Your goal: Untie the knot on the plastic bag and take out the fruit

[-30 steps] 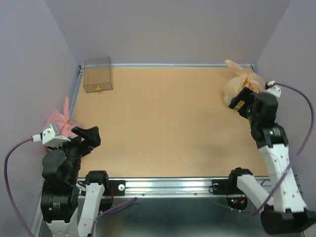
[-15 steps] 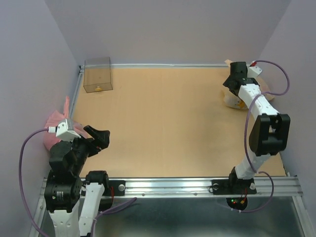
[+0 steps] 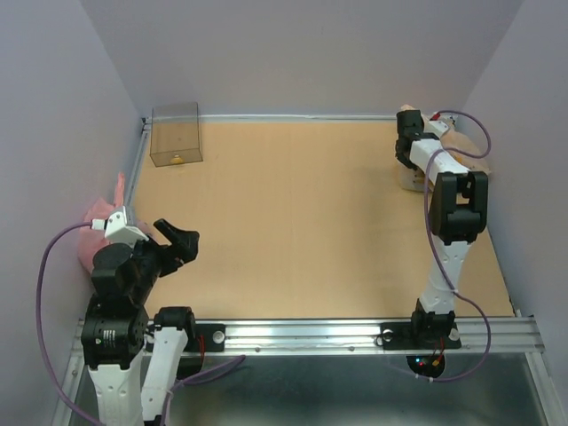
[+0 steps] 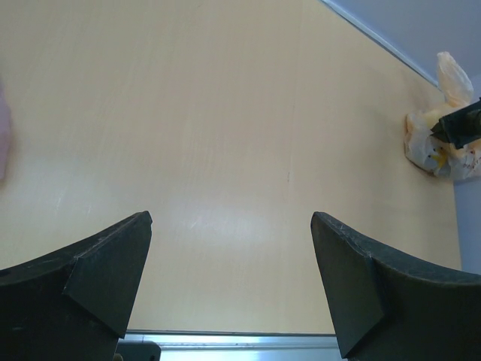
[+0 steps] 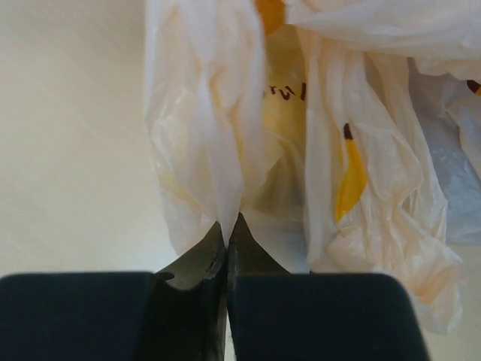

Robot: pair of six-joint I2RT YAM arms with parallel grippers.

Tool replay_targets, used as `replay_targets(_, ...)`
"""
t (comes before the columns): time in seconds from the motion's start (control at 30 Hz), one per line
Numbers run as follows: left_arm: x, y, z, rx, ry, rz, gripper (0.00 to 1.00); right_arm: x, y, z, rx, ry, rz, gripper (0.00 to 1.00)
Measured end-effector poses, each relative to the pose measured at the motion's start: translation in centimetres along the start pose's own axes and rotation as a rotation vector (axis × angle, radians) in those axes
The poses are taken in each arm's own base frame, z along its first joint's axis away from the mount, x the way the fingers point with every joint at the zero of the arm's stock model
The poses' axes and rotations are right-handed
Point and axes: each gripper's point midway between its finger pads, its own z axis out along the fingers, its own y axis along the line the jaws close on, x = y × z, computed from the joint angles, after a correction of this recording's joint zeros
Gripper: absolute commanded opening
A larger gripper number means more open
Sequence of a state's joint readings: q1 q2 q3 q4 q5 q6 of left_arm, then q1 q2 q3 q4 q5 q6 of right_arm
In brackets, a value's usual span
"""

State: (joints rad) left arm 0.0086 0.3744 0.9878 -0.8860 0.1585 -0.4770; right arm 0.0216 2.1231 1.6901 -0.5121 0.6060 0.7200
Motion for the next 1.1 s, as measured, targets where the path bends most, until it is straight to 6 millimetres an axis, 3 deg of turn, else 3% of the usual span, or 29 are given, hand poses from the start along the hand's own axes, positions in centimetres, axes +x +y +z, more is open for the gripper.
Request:
replay_targets(0.1, 0.1, -0.1, 0.6, 0.003, 0.014, -0.002, 0.99, -0.1, 1.1, -1.7, -0.049, -0.007, -0.057, 0.01)
replay_targets(0.2, 0.3, -0.3, 1.8, 0.013, 0.046, -0.008, 0.99, 1.1, 3.8, -6.7, -0.164, -0.022, -0.158, 0.01)
replay_targets(0.27, 0.6, -0.5, 2.9, 0.027, 0.07, -0.013, 0.99, 3.1, 5.9, -11.2, -0.265, -0.03, -0.224, 0.01)
replay_targets(0.33, 1.2, -0.5, 4.1, 0.039, 0.107, -0.019, 0.99, 6.1, 7.6, -16.2, -0.377, -0.02, -0.283, 0.0)
replay_targets(0.4, 1.9, -0.5, 5.6, 0.049, 0.153, -0.03, 0.99, 10.9, 9.0, -22.1, -0.525, 0.016, -0.335, 0.01)
replay_targets(0.47, 2.8, -0.6, 7.3, 0.064, 0.203, -0.048, 0.99, 15.3, 9.0, -25.7, -0.612, 0.069, -0.381, 0.01)
replay_targets(0.53, 3.7, -0.5, 8.8, 0.075, 0.252, -0.069, 0.99, 18.8, 8.5, -27.7, -0.655, 0.116, -0.426, 0.06)
replay_targets(0.6, 4.3, -0.6, 10.1, 0.084, 0.279, -0.084, 0.99, 22.4, 8.0, -29.0, -0.682, 0.163, -0.48, 0.15)
replay_targets(0.63, 4.7, -0.6, 10.9, 0.083, 0.293, -0.086, 0.99, 23.9, 7.8, -29.6, -0.694, 0.182, -0.506, 0.3)
replay_targets(0.67, 5.0, -0.7, 11.3, 0.085, 0.306, -0.085, 0.99, 25.1, 7.8, -30.4, -0.709, 0.193, -0.525, 0.37)
replay_targets(0.7, 5.2, -1.0, 11.8, 0.093, 0.319, -0.078, 0.99, 26.5, 7.9, -31.3, -0.734, 0.206, -0.544, 0.51)
replay_targets(0.77, 5.4, -1.6, 12.4, 0.108, 0.326, -0.068, 0.99, 28.4, 8.0, -32.9, -0.777, 0.225, -0.568, 0.64)
replay_targets(0.8, 5.5, -1.9, 12.6, 0.115, 0.333, -0.066, 0.99, 29.1, 8.0, -33.7, -0.802, 0.238, -0.59, 0.75)
replay_targets(0.93, 5.6, -3.2, 13.6, 0.145, 0.328, -0.069, 0.99, 30.0, 8.8, -37.0, -0.902, 0.253, -0.648, 0.97)
replay_targets(1.0, 5.7, -4.3, 13.9, 0.176, 0.325, -0.06, 0.99, 29.1, 9.6, -38.3, -0.945, 0.237, -0.649, 0.98)
replay_targets(1.1, 6.6, -5.7, 14.5, 0.209, 0.344, -0.032, 0.99, 26.1, 10.4, -40.3, -1.007, 0.163, -0.659, 0.99)
